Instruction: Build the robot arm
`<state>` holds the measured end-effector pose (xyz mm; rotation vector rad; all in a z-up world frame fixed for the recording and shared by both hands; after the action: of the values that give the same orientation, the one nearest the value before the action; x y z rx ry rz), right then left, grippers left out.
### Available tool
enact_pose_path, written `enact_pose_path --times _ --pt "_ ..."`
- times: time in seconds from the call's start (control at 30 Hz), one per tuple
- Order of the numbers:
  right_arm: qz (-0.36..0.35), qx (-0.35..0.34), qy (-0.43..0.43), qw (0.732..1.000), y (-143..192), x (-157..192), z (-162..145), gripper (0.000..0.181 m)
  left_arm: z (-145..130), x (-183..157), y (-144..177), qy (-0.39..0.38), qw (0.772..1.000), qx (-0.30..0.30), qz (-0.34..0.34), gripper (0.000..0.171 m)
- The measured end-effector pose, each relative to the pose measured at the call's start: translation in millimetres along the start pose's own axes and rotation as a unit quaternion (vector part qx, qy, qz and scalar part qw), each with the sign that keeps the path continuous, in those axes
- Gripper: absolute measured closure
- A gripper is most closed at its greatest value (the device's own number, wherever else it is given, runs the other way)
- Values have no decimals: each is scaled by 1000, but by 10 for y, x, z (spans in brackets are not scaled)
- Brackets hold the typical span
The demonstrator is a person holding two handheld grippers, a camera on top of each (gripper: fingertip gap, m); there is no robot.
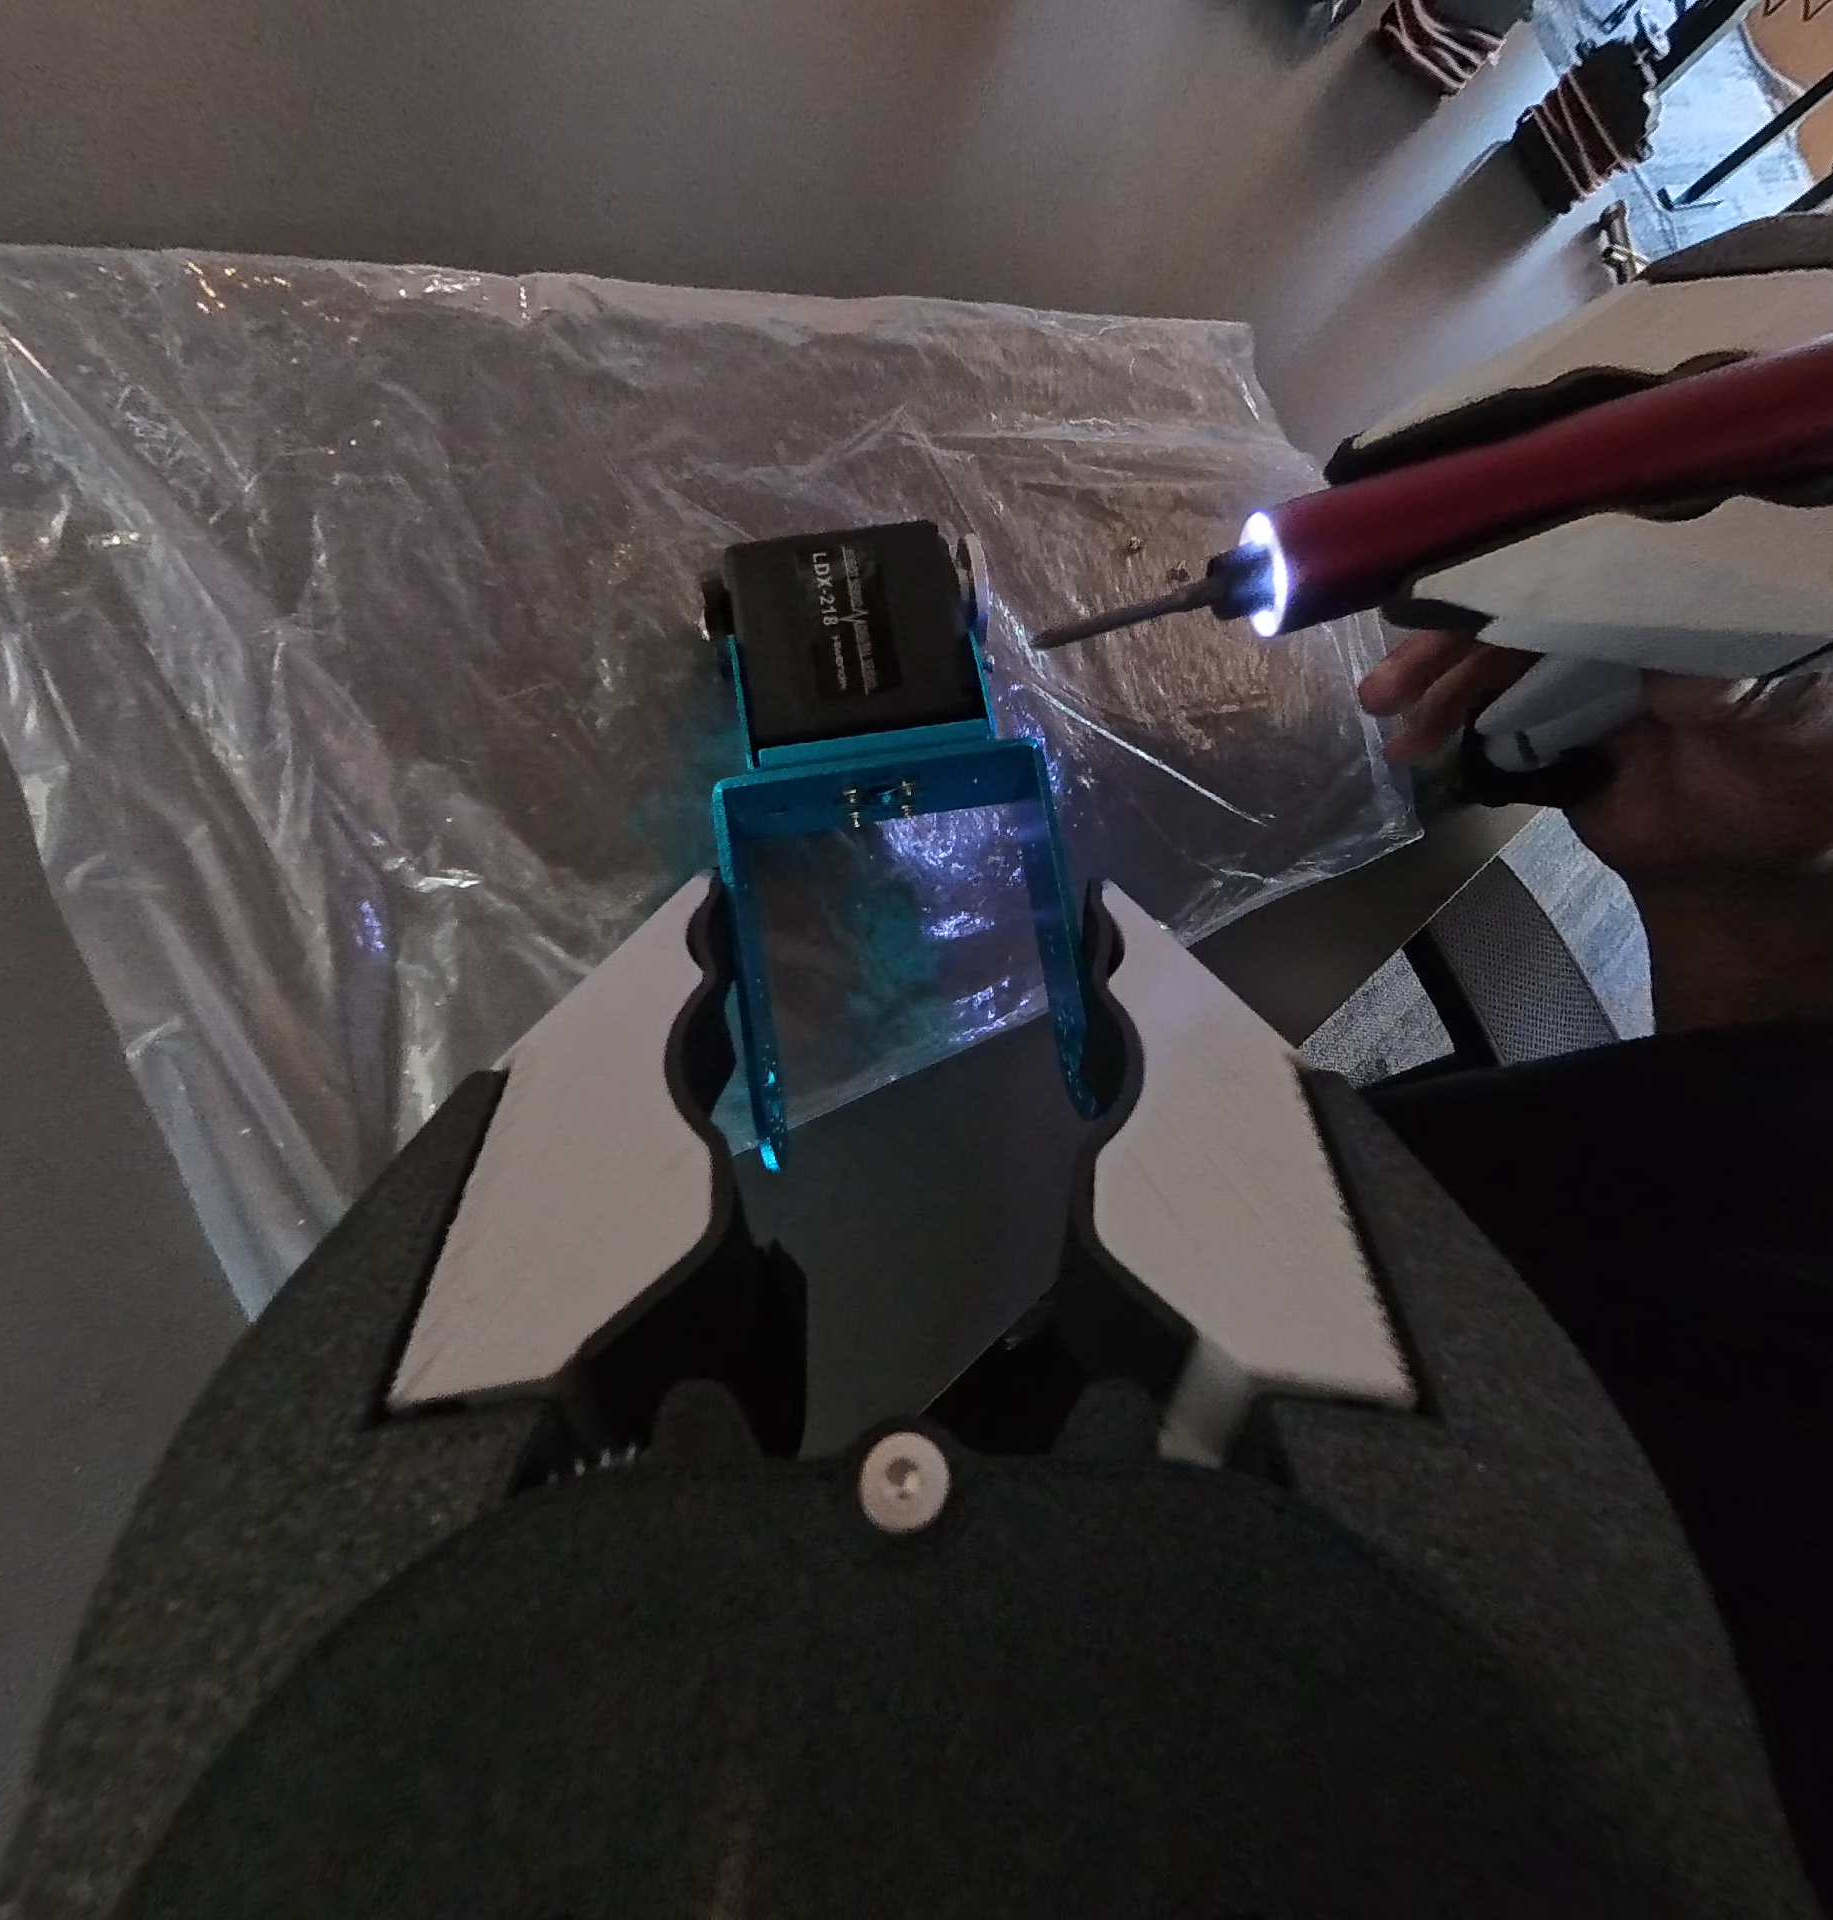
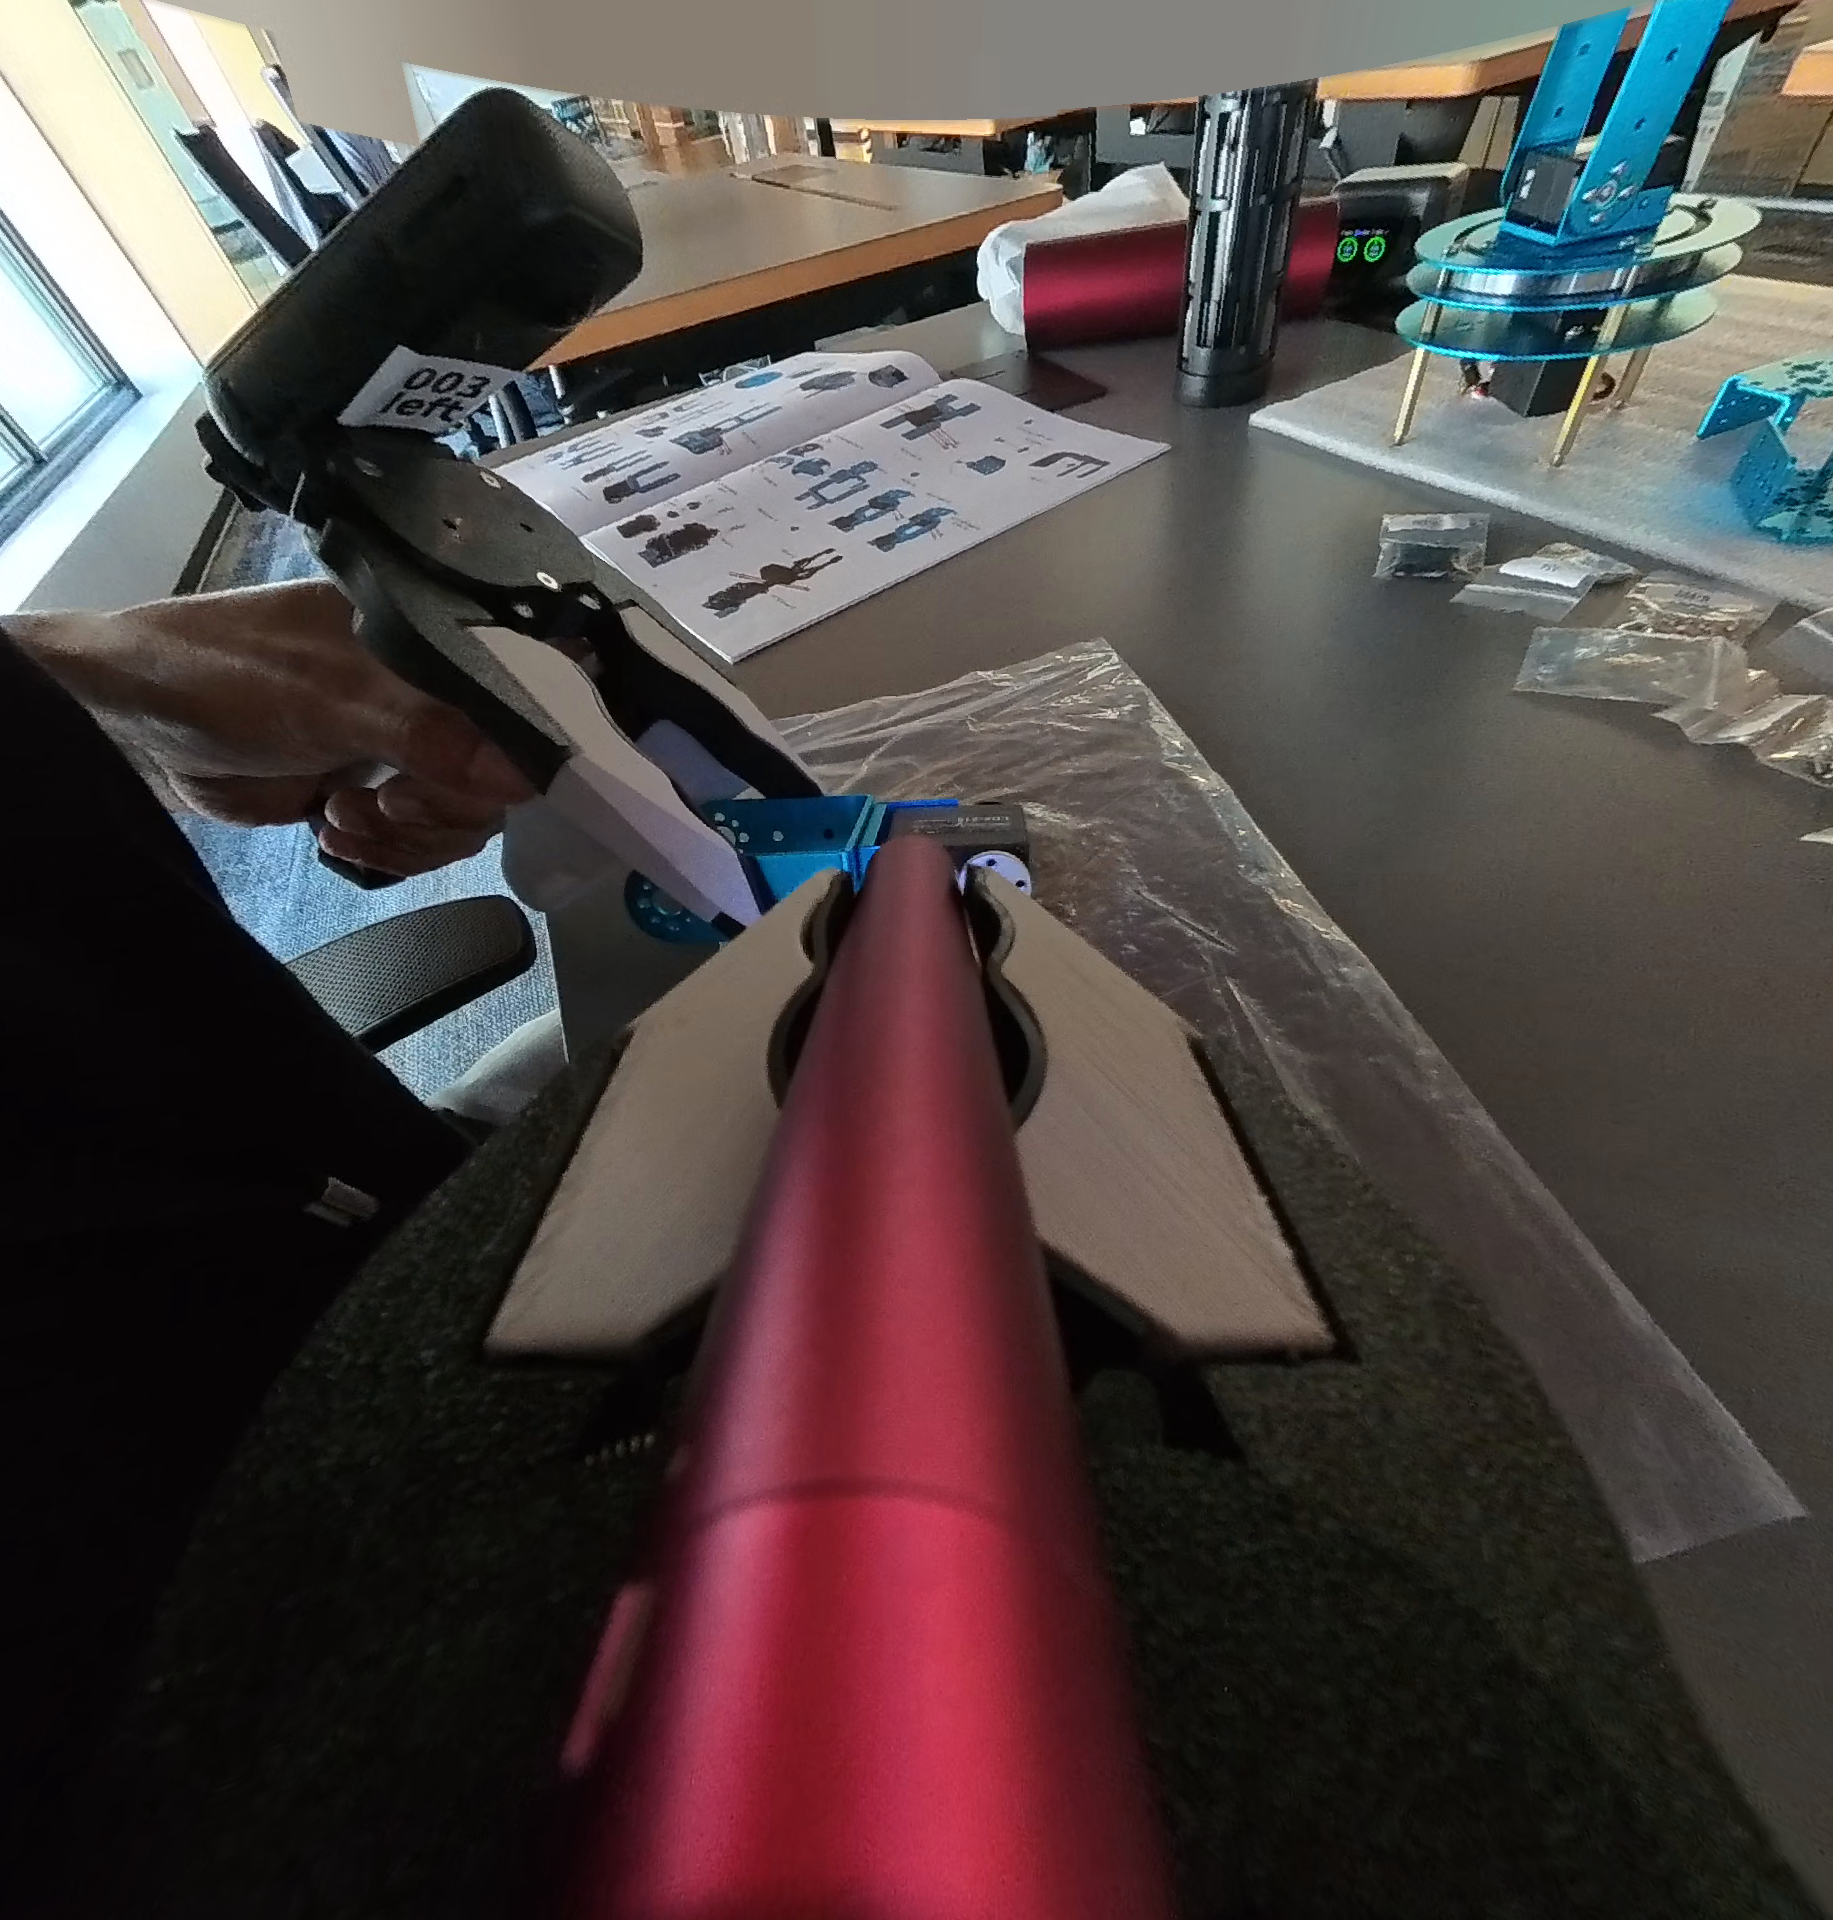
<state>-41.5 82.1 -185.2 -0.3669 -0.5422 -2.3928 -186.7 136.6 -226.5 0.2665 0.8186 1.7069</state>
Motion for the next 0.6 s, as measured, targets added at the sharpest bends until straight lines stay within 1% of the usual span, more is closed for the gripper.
enact_pose_path --times 0.6 --pt "-6 9 8 1000 -63 7 -6 159 -8 21 13 3 1000 -8 -19 106"
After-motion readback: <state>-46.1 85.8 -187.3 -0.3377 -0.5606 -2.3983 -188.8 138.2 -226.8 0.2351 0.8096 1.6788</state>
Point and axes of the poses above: each gripper's, where its closed fingertips meet, y back along the fingers, z out of its top, x = y × z across the jaws, the point moved 6 cm from there along y, back along the fingers, and after that the axes turned 15 degrees about -y, right-handed, at the moved point
